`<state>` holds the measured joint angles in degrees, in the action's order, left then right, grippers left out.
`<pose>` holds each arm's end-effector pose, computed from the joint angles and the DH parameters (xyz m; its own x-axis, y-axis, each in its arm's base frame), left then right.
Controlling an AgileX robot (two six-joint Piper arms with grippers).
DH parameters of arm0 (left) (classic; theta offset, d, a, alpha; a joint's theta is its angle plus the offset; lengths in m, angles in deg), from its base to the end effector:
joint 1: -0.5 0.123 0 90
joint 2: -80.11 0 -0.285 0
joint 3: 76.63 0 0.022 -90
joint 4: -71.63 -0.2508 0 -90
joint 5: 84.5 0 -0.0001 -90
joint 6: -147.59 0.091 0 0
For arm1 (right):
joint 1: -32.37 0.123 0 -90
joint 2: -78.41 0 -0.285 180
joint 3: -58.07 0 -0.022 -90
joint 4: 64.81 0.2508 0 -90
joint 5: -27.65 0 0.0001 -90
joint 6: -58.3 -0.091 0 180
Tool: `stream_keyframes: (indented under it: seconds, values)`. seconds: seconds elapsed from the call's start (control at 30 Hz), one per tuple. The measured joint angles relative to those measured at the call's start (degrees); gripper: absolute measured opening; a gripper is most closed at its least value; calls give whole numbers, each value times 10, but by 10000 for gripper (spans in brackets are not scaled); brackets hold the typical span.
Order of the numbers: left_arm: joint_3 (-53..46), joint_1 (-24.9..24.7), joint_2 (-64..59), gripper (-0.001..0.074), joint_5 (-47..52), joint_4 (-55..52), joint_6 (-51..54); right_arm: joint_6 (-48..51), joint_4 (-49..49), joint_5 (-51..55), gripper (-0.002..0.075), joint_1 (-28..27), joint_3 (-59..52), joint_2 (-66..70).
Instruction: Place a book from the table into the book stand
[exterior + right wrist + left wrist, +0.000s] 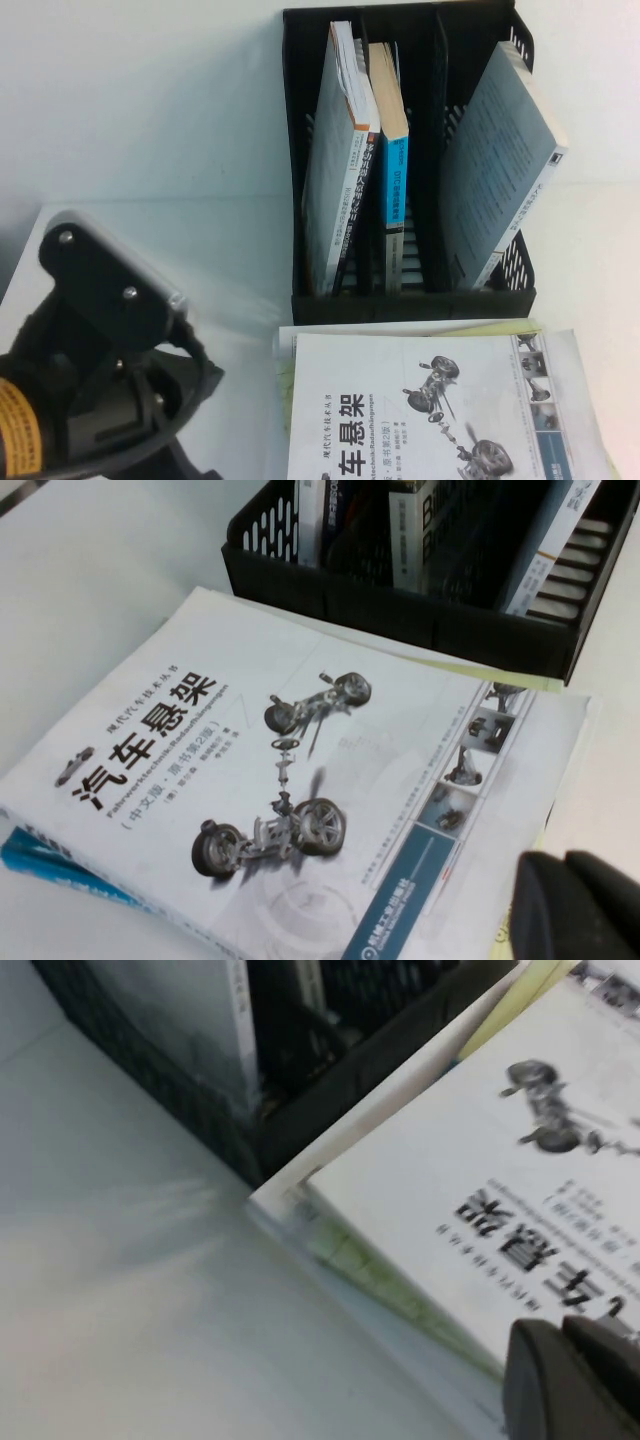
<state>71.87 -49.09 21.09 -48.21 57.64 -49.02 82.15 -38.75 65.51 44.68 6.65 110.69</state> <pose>0.1247 -0.1264 0.3341 -0.4415 0.3787 -0.8134 0.6408 0.7677 0.0096 0.0756 0.0417 0.2825 -0.4467 -0.1446 -0.8829 -0.4584 0.8845 0.0871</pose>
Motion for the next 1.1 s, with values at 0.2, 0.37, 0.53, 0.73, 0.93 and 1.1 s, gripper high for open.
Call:
stream_keyframes:
  seconds: [0.2,0.37,0.53,0.73,0.93,1.1]
  values:
    - [-114,156,105,-2,-68,-21,-40,0,0,1,-3,0,0,0]
    - [-249,289,255,-2,-179,-41,-52,0,0,1,-3,0,0,0]
    - [-365,386,413,-2,-200,-42,-91,0,0,2,-3,0,0,0]
    - [-461,472,515,-2,-202,-26,-148,0,0,3,-3,0,0,0]
    - [-468,482,517,-2,-175,18,-174,0,0,4,-3,0,0,0]
    - [-467,482,517,-2,-174,22,-172,0,0,14,-3,0,0,0]
